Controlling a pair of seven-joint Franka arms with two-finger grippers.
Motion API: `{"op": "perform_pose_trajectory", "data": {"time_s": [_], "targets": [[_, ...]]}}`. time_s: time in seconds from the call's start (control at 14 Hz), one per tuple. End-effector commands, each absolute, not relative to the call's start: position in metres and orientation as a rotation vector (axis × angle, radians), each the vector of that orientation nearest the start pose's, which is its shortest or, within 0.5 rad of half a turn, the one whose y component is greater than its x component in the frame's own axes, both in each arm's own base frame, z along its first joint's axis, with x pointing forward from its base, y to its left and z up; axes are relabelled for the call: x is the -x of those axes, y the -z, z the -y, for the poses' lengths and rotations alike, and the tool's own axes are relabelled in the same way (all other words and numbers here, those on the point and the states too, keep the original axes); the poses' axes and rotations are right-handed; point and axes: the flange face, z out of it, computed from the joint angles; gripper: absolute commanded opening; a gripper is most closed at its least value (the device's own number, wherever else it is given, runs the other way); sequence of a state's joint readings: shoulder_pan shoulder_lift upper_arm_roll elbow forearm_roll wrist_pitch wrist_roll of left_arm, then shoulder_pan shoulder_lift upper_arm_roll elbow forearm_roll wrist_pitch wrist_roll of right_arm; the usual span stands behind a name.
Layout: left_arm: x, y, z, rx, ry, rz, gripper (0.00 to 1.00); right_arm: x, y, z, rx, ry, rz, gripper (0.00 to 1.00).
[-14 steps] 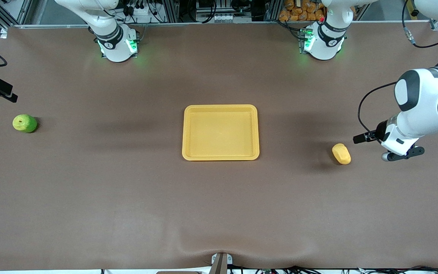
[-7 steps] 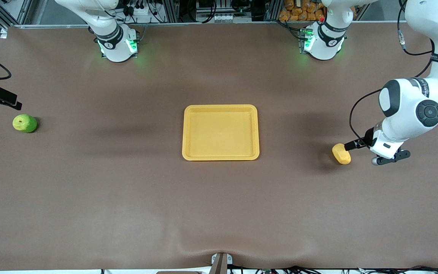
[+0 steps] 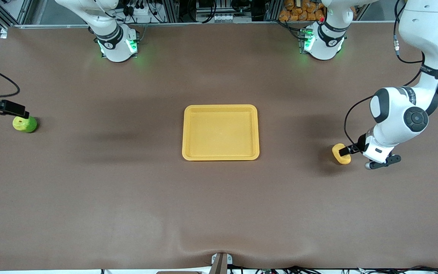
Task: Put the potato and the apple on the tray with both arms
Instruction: 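Move the left gripper down toward the yellow potato, then close the left gripper on the potato while the right gripper reaches the apple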
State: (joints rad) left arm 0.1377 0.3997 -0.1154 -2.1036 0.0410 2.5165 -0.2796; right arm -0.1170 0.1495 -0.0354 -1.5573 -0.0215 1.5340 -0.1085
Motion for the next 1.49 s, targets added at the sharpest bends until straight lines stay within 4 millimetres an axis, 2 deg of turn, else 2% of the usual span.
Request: {"op": "perform_pose_trajectory", "data": {"time_s": [0.0, 0.14, 0.43, 0.5, 0.64, 0.78, 1.07, 1.21, 1.28, 1.42], "targets": [[-0.585, -0.220, -0.011, 3.146, 0.050, 0.489, 0.89, -0.589, -0.530, 0.104, 3.138, -0.327, -0.113, 1.00], [-0.584, -0.213, -0.011, 3.147, 0.035, 0.492, 0.83, -0.591, -0.515, 0.116, 3.126, -0.369, -0.138, 1.00], [-0.582, -0.201, -0.009, 3.149, 0.016, 0.488, 0.53, -0.589, -0.493, 0.135, 3.103, -0.442, -0.182, 1.00], [-0.582, -0.201, -0.008, 3.150, 0.016, 0.486, 0.39, -0.587, -0.486, 0.145, 3.094, -0.460, -0.207, 1.00], [-0.582, -0.202, -0.002, 3.156, 0.009, 0.429, 0.16, -0.584, -0.474, 0.149, 3.085, -0.490, -0.218, 1.00], [-0.584, -0.208, 0.013, 3.174, 0.019, 0.363, 0.04, -0.583, -0.467, 0.157, 3.080, -0.504, -0.235, 1.00], [-0.592, -0.246, 0.049, 3.194, 0.008, 0.265, 0.02, -0.580, -0.438, 0.192, 3.087, -0.569, -0.301, 1.00], [-0.594, -0.263, 0.082, 3.212, -0.023, 0.177, 0.02, -0.583, -0.428, 0.200, 3.109, -0.560, -0.307, 1.00], [-0.595, -0.270, 0.098, 3.219, -0.048, 0.150, 0.02, -0.582, -0.417, 0.213, 3.103, -0.581, -0.322, 1.00], [-0.596, -0.282, 0.129, 3.230, -0.070, 0.143, 0.02, -0.581, -0.408, 0.225, 3.096, -0.578, -0.269, 1.00]]}}
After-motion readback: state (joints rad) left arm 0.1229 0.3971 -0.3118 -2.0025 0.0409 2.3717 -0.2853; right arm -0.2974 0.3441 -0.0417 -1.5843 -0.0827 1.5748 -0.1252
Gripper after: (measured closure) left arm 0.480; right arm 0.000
